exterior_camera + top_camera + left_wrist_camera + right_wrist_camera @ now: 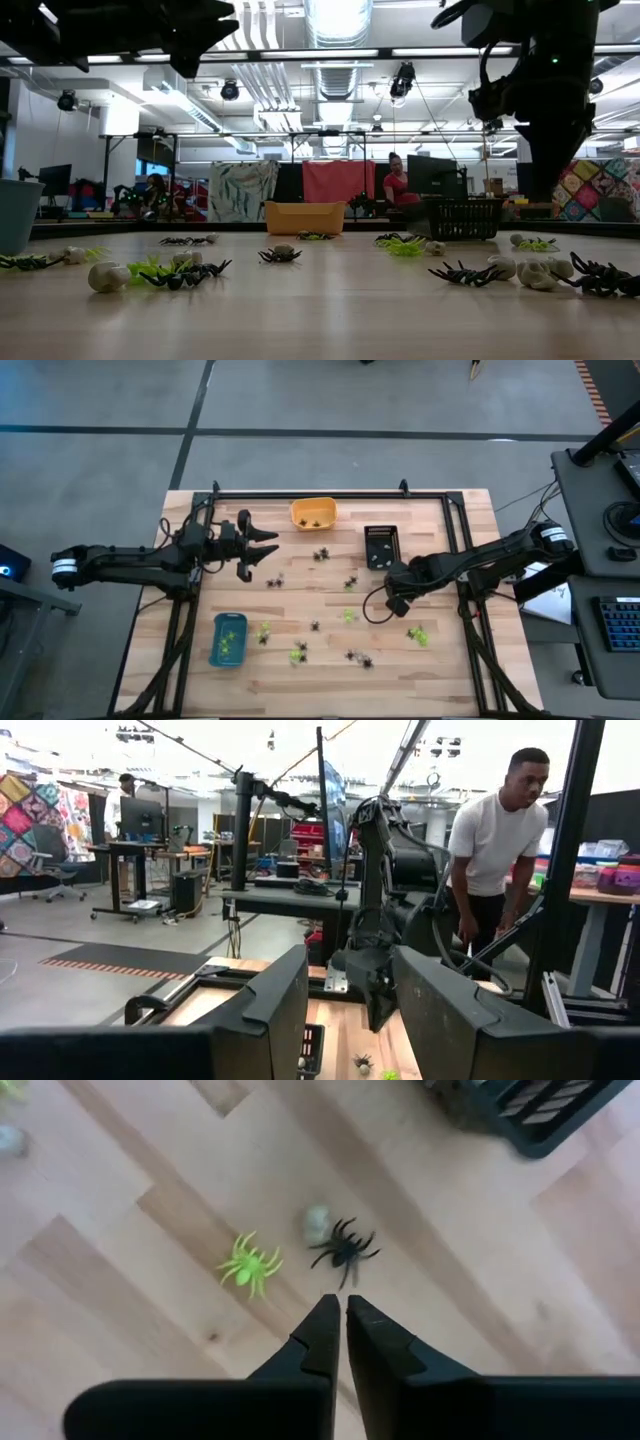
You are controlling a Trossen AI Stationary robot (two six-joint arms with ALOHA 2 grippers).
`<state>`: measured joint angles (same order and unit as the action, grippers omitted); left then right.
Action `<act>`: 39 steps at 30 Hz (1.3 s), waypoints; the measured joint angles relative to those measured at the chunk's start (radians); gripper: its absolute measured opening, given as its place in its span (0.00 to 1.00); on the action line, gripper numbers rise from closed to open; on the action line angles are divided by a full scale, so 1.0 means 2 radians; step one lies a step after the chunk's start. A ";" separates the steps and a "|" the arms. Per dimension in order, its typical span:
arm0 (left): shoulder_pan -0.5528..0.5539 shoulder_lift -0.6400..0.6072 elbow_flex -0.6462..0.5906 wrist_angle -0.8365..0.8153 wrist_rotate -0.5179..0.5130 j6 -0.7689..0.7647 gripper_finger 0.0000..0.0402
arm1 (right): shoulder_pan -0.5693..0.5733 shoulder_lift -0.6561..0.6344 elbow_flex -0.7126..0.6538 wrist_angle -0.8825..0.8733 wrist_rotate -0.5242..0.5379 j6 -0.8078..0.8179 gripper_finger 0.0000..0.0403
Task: Sort Halloween decoration
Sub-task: Put the black spider toy into the yellow bin
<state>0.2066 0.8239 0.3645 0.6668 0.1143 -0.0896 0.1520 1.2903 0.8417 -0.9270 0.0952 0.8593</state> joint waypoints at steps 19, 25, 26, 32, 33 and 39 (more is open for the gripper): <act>0.000 0.003 0.008 -0.001 0.001 0.001 0.33 | -0.006 0.059 -0.001 0.012 -0.009 0.137 0.36; 0.000 0.003 0.008 -0.001 0.001 0.001 0.33 | -0.014 0.089 -0.001 0.014 -0.009 0.132 0.40; 0.000 0.003 0.008 -0.001 0.001 0.001 0.33 | -0.016 0.092 -0.001 0.014 -0.009 0.129 0.40; 0.000 0.003 0.008 -0.002 0.001 0.001 0.33 | -0.026 0.100 -0.001 0.030 -0.008 0.111 0.37; 0.000 0.004 0.008 -0.003 0.001 0.001 0.33 | -0.028 0.102 -0.002 0.036 -0.008 0.108 0.36; 0.000 0.004 0.008 -0.005 0.000 0.001 0.33 | -0.038 0.121 -0.006 0.058 -0.009 0.094 0.32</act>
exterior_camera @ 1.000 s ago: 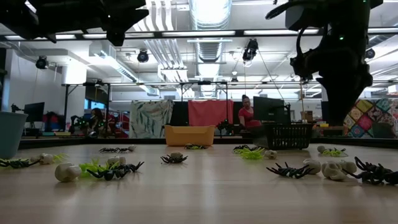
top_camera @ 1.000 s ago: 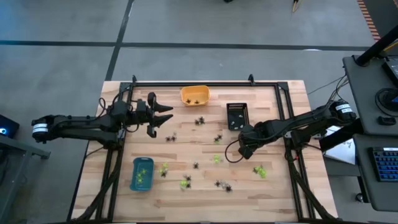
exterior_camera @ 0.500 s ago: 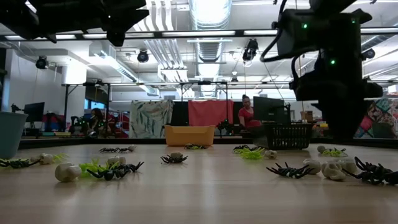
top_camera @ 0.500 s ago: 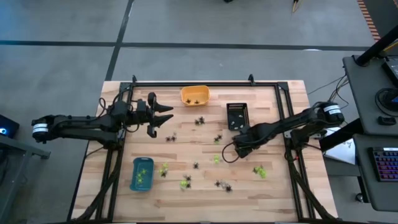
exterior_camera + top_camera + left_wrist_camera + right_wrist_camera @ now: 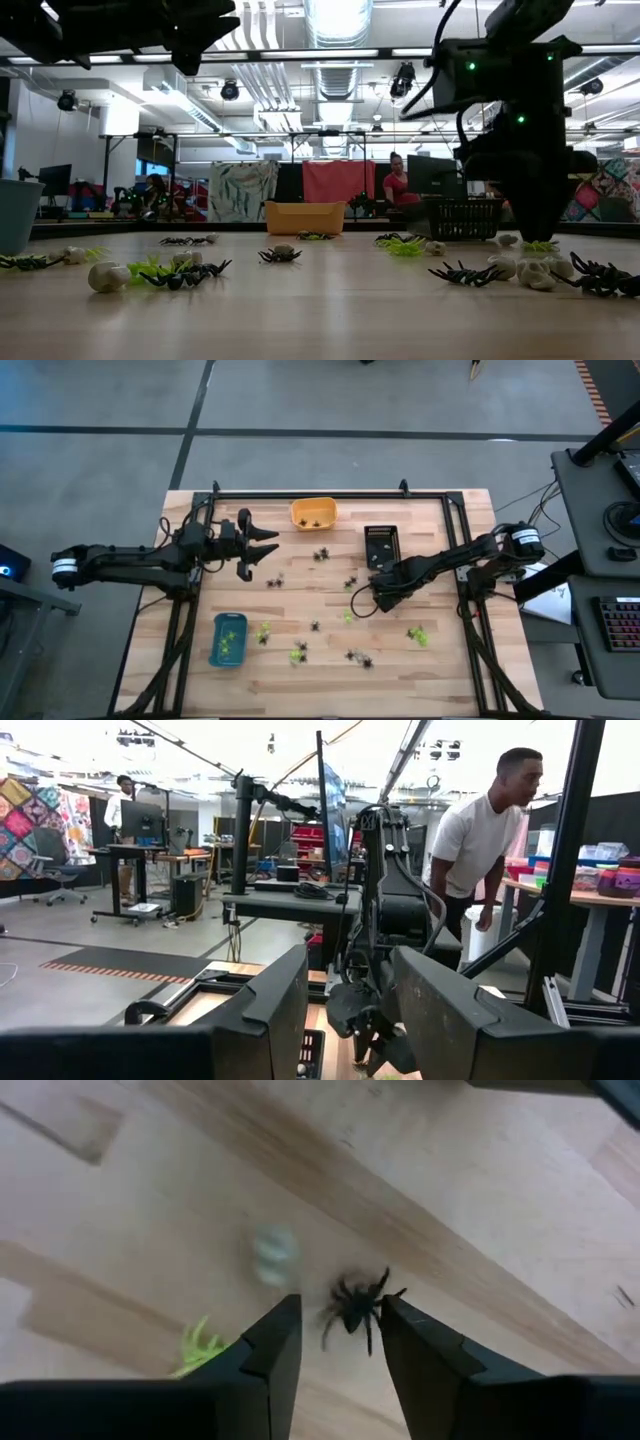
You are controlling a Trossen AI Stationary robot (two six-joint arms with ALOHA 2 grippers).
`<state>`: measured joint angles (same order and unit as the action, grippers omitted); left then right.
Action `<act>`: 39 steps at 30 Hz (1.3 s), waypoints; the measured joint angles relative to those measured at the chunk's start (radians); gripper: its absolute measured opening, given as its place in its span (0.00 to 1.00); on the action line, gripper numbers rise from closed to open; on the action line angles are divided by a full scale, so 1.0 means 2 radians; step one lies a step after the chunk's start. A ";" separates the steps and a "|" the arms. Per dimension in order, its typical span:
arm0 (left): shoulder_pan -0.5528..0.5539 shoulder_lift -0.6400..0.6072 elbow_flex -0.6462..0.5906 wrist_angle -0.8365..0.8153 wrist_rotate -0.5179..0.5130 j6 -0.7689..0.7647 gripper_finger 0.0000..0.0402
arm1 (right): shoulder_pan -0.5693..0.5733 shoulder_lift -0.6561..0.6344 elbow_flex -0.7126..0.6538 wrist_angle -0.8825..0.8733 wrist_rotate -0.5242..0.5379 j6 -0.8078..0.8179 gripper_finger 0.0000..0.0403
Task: Sort Halloween decoration
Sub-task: Put the black spider toy into the yellow bin
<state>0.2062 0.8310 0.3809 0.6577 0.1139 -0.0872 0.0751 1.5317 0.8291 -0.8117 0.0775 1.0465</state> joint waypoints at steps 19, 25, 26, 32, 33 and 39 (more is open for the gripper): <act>0.000 0.003 0.000 -0.002 0.000 0.000 0.33 | 0.000 0.009 -0.001 0.003 -0.004 -0.039 0.03; 0.000 0.003 0.000 -0.002 0.000 -0.006 0.33 | 0.000 -0.036 0.001 -0.063 -0.004 -0.048 0.03; 0.000 0.003 0.000 -0.002 0.000 -0.010 0.33 | 0.000 -0.049 0.005 -0.076 -0.004 -0.049 0.02; 0.000 0.003 0.000 -0.001 0.000 -0.021 0.33 | -0.001 -0.148 0.008 -0.066 -0.004 -0.089 0.02; 0.000 0.003 0.000 -0.001 0.000 -0.021 0.33 | -0.001 -0.164 0.008 -0.052 -0.004 -0.103 0.02; 0.000 0.003 0.000 0.000 0.000 -0.021 0.33 | -0.022 -0.212 0.008 0.154 0.001 -0.241 0.02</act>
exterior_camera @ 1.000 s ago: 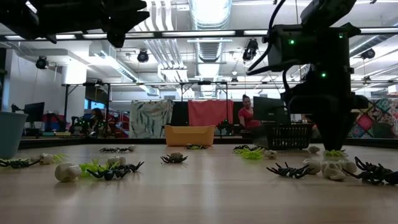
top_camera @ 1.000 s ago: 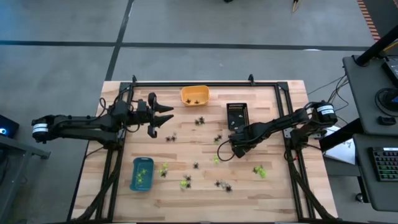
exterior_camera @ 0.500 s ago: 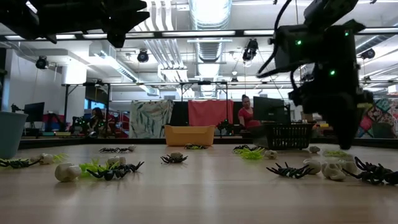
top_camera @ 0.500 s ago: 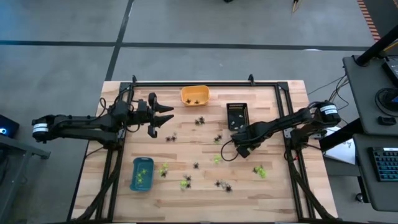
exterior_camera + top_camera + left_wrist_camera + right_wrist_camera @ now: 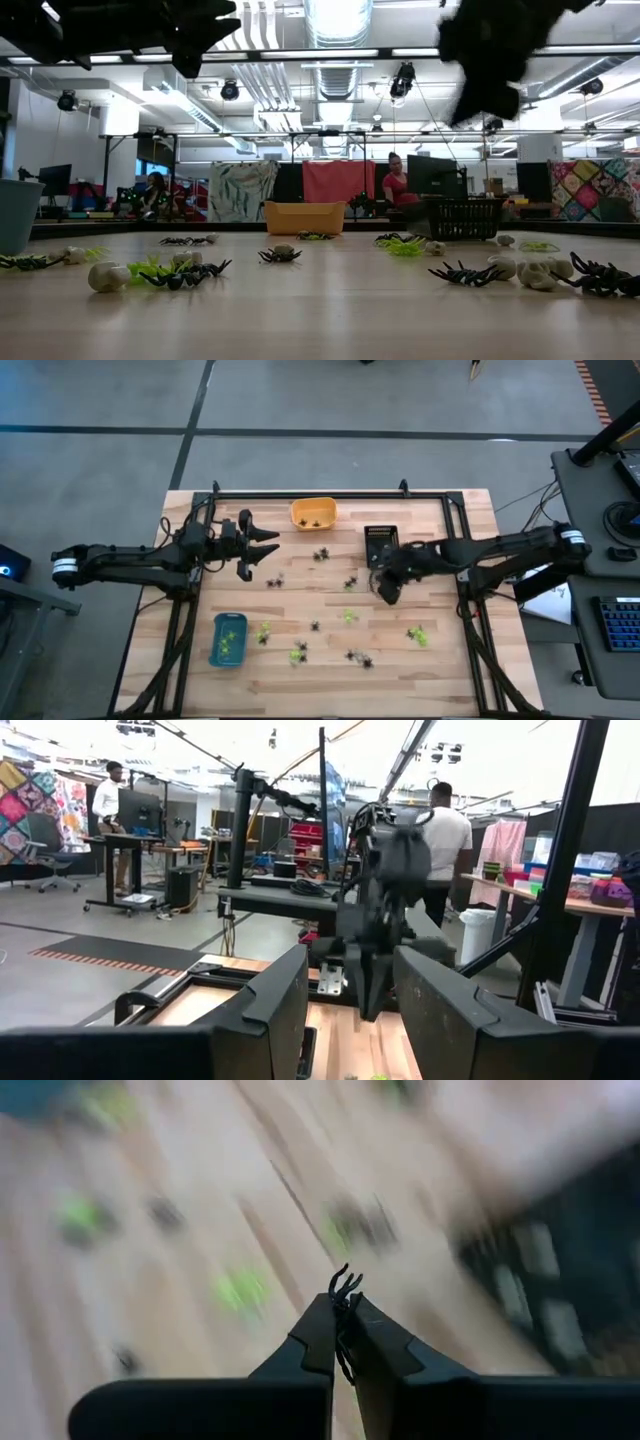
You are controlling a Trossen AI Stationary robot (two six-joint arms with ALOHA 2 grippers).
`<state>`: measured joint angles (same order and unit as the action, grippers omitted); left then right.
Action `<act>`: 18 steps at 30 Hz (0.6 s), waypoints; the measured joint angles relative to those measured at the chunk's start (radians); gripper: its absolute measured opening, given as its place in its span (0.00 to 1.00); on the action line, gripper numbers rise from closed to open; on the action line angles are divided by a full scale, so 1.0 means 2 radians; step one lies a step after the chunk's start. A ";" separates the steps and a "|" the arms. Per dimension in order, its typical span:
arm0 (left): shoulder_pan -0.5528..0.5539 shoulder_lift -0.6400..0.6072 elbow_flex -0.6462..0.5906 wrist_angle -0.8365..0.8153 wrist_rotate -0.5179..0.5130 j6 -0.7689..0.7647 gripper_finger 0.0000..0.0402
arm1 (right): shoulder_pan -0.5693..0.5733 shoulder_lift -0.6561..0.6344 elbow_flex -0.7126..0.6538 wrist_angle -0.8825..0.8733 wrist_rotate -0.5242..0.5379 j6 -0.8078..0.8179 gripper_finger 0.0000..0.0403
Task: Sort Halloween decoration
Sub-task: Put the black spider toy into the yellow bin
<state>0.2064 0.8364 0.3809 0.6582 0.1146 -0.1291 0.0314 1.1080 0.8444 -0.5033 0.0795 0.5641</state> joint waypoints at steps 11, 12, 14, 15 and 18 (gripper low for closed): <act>0.000 -0.002 0.007 0.000 0.000 0.001 0.33 | -0.135 0.119 0.000 0.410 0.000 -0.201 0.02; 0.000 -0.003 0.009 0.000 0.000 0.002 0.33 | -0.152 0.139 0.003 0.437 0.000 -0.199 0.02; 0.000 -0.006 0.012 -0.002 0.000 0.008 0.33 | -0.184 0.181 0.014 0.475 0.000 -0.186 0.02; 0.000 -0.007 0.014 -0.003 0.000 0.011 0.33 | -0.199 0.203 0.022 0.481 0.000 -0.177 0.02; 0.000 -0.013 0.016 -0.009 0.000 0.026 0.33 | -0.232 0.265 0.062 0.482 0.001 -0.165 0.02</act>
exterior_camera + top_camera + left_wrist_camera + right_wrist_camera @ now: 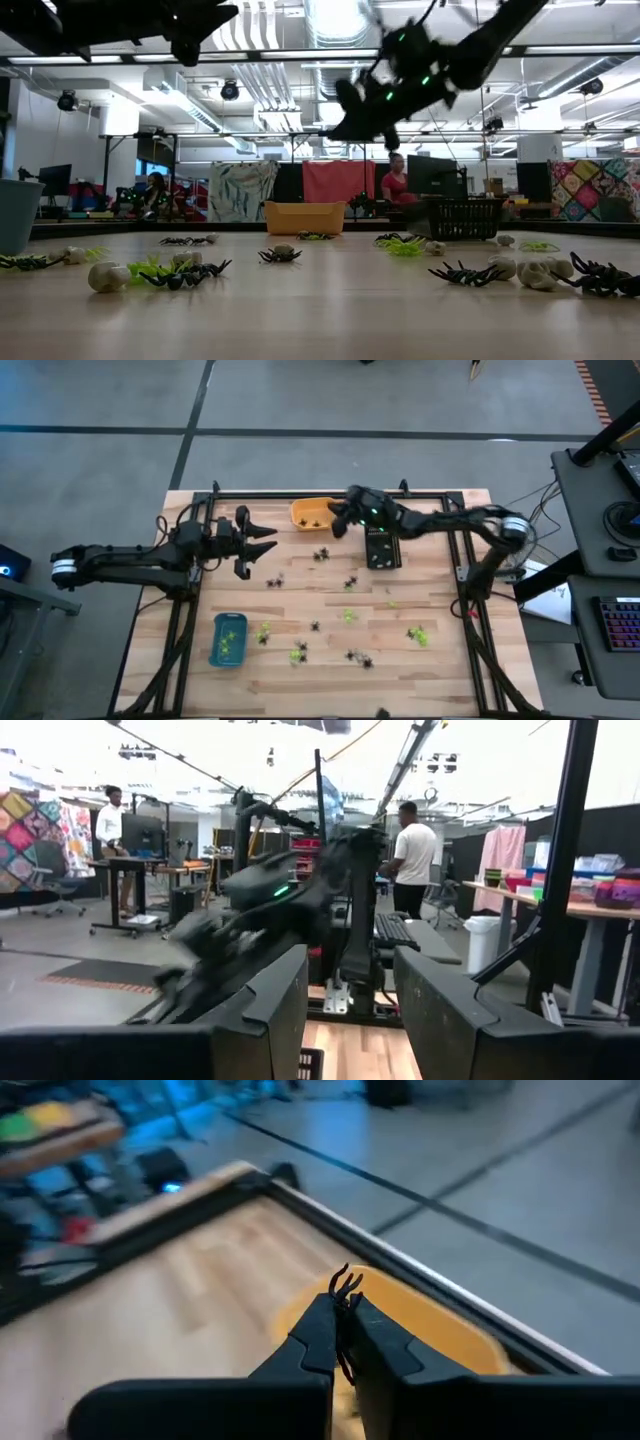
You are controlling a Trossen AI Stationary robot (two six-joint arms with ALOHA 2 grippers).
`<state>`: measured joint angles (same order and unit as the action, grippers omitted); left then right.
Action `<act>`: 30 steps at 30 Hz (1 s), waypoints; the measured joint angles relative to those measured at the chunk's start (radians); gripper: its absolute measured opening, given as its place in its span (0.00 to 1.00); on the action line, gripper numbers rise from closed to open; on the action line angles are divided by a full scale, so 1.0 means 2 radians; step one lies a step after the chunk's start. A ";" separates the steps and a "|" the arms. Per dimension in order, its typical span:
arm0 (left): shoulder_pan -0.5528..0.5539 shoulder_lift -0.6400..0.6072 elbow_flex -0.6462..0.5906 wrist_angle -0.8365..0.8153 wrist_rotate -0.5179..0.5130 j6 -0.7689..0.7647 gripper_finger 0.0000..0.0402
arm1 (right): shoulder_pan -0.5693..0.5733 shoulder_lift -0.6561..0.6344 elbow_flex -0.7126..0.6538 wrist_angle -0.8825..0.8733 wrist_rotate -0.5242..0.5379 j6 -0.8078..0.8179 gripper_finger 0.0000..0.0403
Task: Sort Halloween decoration
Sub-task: Put the black spider toy into the yellow bin, then put the white skull toy into the black bin
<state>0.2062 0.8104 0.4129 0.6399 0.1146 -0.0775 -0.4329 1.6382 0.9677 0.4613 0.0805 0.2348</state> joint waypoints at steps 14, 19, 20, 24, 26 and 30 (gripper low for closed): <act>0.000 -0.002 0.000 -0.021 0.000 0.023 0.33 | -0.033 0.177 0.204 -0.215 -0.001 0.000 0.05; 0.000 -0.002 0.000 -0.035 0.000 0.020 0.33 | -0.032 0.184 0.218 -0.235 -0.005 0.013 0.18; 0.000 -0.002 0.000 -0.038 0.000 0.018 0.33 | -0.032 0.183 0.218 -0.236 -0.005 0.014 0.21; 0.000 0.003 -0.001 -0.041 -0.001 0.015 0.33 | -0.031 0.176 0.217 -0.248 -0.005 0.013 0.32; 0.000 0.005 -0.001 -0.041 -0.001 0.011 0.33 | -0.028 0.163 0.216 -0.260 -0.005 0.013 0.36; 0.000 0.009 -0.001 -0.043 -0.001 0.008 0.33 | -0.010 0.124 0.209 -0.295 -0.005 -0.001 0.41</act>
<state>0.2066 0.8283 0.4118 0.5544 0.1135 -0.0620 -0.4522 1.8862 1.3855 -0.1286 0.0702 0.2328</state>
